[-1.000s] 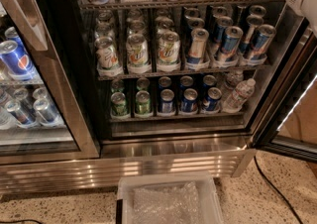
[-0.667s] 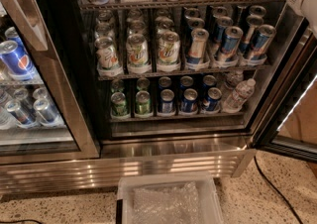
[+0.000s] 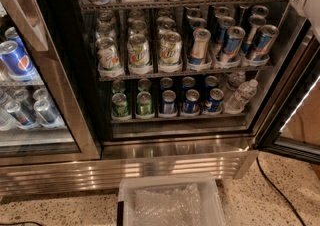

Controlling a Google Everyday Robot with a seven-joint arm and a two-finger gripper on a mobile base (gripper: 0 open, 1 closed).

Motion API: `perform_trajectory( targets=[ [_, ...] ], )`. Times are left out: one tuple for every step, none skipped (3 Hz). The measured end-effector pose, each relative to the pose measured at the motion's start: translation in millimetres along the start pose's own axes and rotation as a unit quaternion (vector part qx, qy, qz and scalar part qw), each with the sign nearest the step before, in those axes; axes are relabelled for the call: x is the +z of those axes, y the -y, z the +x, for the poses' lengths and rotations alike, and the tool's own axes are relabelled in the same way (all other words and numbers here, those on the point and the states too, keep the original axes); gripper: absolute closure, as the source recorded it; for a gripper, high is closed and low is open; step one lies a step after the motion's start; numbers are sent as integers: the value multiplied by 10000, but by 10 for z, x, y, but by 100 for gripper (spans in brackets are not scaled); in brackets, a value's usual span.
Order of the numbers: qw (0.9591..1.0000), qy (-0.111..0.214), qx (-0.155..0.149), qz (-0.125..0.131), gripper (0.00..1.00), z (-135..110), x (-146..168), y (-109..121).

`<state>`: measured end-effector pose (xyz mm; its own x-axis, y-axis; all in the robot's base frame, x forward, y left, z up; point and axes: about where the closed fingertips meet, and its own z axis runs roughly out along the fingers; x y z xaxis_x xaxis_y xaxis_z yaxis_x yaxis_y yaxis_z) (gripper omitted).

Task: Pick coke can from top shelf of fridge

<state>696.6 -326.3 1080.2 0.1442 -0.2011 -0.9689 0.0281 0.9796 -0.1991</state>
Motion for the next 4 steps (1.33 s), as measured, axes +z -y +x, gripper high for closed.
perform_trajectory(
  targets=[
    [10000,-44,-82,-10,27,22,54,3],
    [9997,-77,-204,-103,27,5,144,-34],
    [9994,-87,-290,-136,28,-23,203,-44],
    [9994,-72,-303,-131,38,-41,227,-33]
  ],
)
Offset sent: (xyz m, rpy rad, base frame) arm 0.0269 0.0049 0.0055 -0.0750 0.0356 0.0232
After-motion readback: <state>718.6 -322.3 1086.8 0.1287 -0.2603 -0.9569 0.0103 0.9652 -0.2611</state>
